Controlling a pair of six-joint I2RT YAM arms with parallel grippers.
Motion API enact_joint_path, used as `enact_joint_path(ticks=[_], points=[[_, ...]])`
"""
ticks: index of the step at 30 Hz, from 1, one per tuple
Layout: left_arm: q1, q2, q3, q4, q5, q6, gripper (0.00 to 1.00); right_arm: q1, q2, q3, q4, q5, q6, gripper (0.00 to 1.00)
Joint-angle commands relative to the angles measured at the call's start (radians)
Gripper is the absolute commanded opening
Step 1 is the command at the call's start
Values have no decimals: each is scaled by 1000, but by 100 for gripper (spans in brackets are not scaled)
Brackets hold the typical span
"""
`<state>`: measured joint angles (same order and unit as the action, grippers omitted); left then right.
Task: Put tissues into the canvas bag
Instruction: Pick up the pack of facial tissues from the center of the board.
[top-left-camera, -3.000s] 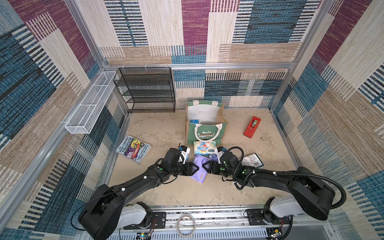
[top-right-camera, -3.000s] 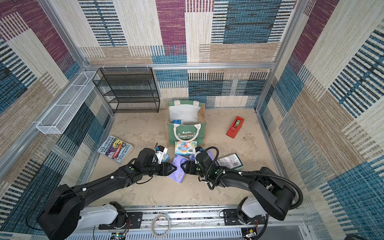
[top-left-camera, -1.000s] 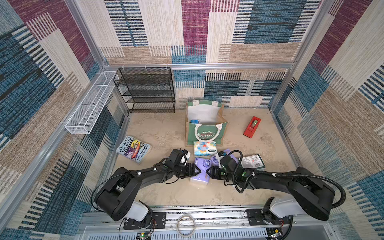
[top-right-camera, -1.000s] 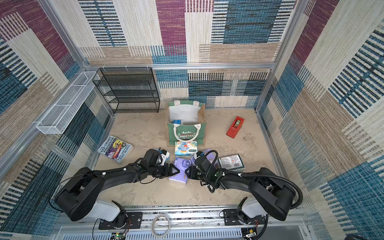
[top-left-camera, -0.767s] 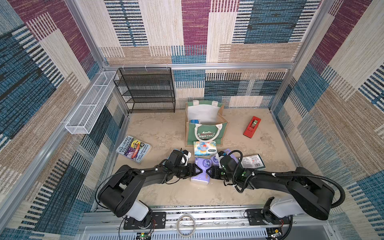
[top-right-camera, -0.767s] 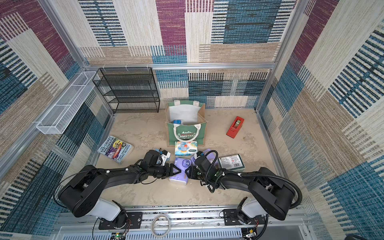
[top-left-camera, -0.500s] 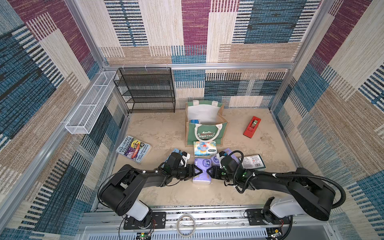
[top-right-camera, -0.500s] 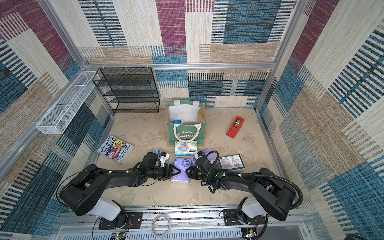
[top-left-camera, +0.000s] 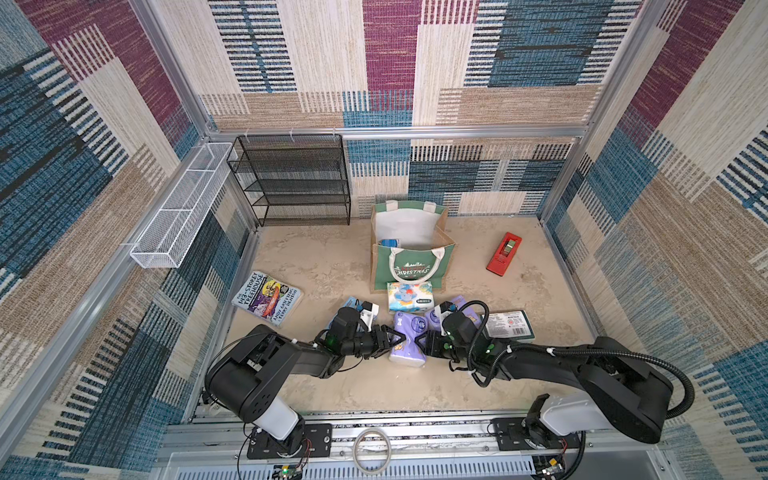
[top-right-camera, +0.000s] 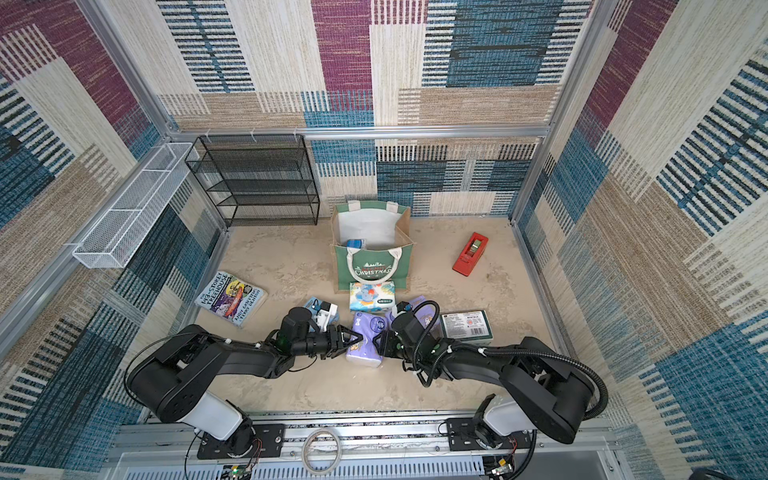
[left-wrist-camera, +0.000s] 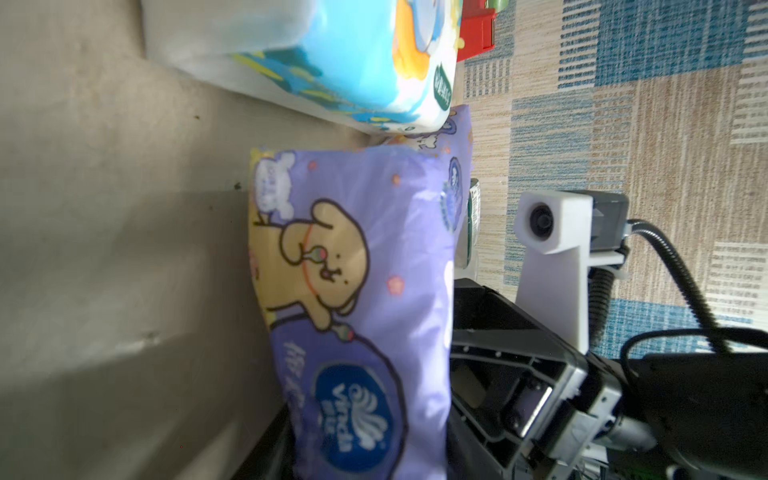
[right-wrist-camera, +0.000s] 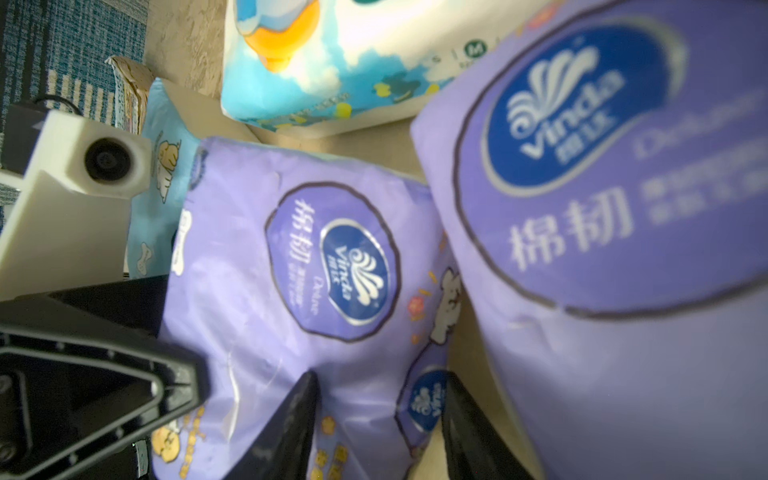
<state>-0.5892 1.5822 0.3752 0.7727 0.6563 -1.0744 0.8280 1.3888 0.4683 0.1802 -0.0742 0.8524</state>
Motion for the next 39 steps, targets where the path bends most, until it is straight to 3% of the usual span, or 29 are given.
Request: enact_joint_path(ticks=[1,11,19,23,31,39], points=[[-2,-9,2,168,58,-23,49,2,-1,-2,-35,-19,1,50],[-3,-85,-16,-26,19,18,58,3,-20,16,-93,10,-21,51],[-2,-238,6,-378,-117,117,66,2,-17,43,-123,21,-42,52],[-1,-251,37,-488,-148,154,69,3,-4,54,-122,19,-46,52],[0,-171,-11,-369,-144,101,72,2,1,64,-116,12,-51,54],[3,-89,-40,-131,-108,37,73,2,24,76,-96,-9,-49,55]])
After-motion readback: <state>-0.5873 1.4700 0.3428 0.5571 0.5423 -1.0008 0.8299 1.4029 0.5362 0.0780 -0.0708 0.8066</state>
